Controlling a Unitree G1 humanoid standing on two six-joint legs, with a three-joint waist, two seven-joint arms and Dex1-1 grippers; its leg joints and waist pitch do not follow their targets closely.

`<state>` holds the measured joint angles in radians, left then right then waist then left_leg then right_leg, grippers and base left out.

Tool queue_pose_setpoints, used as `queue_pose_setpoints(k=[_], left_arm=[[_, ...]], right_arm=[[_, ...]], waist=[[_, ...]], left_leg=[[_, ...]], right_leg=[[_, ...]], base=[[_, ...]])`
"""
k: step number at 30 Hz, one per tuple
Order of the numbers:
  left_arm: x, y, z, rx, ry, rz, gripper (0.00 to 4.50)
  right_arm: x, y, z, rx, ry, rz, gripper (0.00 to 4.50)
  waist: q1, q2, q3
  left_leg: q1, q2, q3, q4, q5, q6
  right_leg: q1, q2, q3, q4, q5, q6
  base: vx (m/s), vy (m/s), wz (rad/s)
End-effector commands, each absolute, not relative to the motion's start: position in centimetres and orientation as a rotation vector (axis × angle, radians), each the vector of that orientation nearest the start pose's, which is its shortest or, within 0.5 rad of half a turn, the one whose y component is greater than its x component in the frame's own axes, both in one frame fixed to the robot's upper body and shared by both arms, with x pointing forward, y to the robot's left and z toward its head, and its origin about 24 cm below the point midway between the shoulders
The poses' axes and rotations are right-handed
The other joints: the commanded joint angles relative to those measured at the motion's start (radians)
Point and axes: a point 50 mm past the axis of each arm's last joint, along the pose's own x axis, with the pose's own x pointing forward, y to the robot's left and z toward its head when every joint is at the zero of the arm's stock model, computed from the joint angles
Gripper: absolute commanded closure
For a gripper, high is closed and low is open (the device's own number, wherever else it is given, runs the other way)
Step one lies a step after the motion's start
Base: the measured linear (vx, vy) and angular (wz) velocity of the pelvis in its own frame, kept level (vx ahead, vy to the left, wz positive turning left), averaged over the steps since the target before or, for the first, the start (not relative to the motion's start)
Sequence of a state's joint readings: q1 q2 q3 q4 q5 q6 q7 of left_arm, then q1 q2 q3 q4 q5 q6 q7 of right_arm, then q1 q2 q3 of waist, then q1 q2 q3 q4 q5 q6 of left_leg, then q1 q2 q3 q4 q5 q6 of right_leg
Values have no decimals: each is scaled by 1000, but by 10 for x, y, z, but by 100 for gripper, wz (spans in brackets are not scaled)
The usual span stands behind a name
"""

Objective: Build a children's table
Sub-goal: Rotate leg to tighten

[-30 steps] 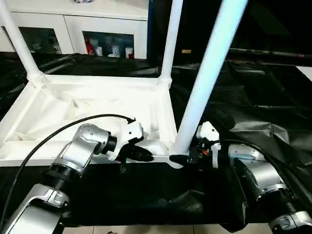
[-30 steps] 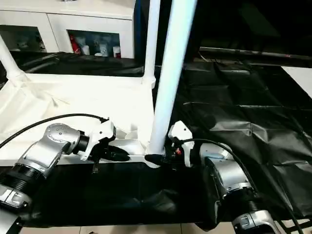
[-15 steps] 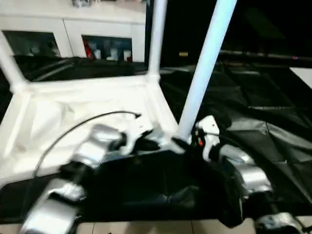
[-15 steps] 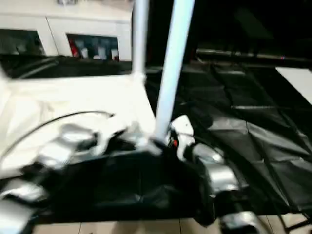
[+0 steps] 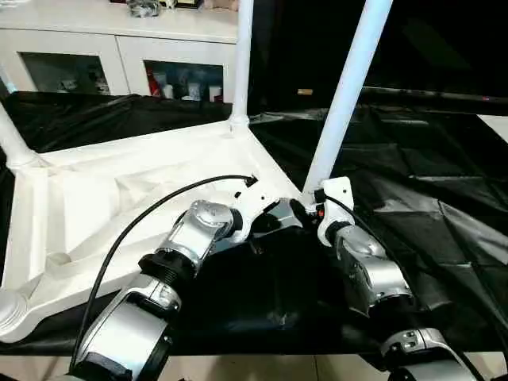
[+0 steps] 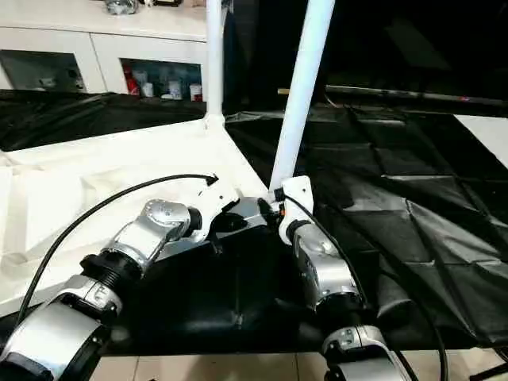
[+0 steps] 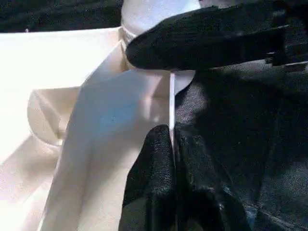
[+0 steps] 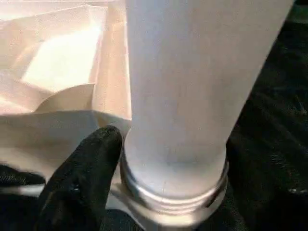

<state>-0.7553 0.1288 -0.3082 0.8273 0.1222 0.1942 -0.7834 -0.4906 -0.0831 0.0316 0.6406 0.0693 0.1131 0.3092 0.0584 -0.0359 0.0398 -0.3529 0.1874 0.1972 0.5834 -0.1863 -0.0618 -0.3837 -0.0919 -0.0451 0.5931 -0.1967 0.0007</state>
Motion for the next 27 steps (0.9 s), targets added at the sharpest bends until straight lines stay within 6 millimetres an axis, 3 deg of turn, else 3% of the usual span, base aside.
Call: queue_pose_setpoints(k=[1,6,7,9,13,14,16,18,22,25,27], left_arm=[[338,78,28,444,542,-1036,450],[331,94,32,402,509,-1188,450],[327,96,33,408,475,-1254,450],[319,104,34,391,473,-1361,450],[311,114,38,340,477,-1458,450],[309,116,41,316,480,-1483,450],[308,119,44,306,480,-1501,450],[308,121,46,297,483,-1511,450],[309,125,47,309,474,-1501,450],[310,127,48,312,470,-1495,450],[310,128,50,311,471,-1491,450]], right_arm=[[329,-104,30,-12,246,557,69],[317,-129,36,-77,268,789,57],[314,-133,37,-66,278,831,57],[307,-142,39,-71,293,920,57],[302,-150,43,-67,306,1006,57],[299,-152,45,-70,311,1040,57],[297,-152,46,-82,318,1070,57],[295,-151,45,-96,329,1104,57],[292,-151,41,-122,356,1140,74],[292,-150,42,-125,357,1146,74],[292,-149,42,-119,358,1153,102]], waist=[[1,4,-44],[5,-2,-50],[8,-1,-51],[10,-3,-56],[15,5,-60],[21,7,-64],[26,9,-64],[34,10,-59],[34,9,-51],[31,8,-50],[30,6,-51]], left_leg=[[10,40,-29,-89,-368,-5],[-4,40,-24,-83,-282,37],[-1,41,-23,-82,-268,40],[-5,42,-20,-75,-186,71],[-1,44,-14,-67,-104,103],[-1,45,-10,-61,-67,113],[-1,46,-8,-58,-50,121],[1,47,-6,-59,-89,114],[1,48,-10,-69,-195,56],[1,48,-13,-72,-214,33],[0,47,-14,-72,-205,32]], right_leg=[[15,-56,34,-89,-356,-146],[32,-57,35,-77,-259,-180],[31,-59,35,-76,-245,-184],[39,-56,35,-62,-128,-215],[41,-52,35,-42,23,-275],[40,-47,32,-30,103,-299],[36,-45,31,-26,129,-309],[32,-46,30,-31,74,-307],[29,-54,34,-50,-124,-260],[27,-54,36,-54,-176,-236],[27,-54,37,-53,-166,-232]], base=[[0,0,0],[0,0,0],[0,0,0],[26,-17,-1],[58,-21,-2],[0,0,0],[0,0,0],[0,0,0],[0,0,0],[0,0,0],[0,0,0]])
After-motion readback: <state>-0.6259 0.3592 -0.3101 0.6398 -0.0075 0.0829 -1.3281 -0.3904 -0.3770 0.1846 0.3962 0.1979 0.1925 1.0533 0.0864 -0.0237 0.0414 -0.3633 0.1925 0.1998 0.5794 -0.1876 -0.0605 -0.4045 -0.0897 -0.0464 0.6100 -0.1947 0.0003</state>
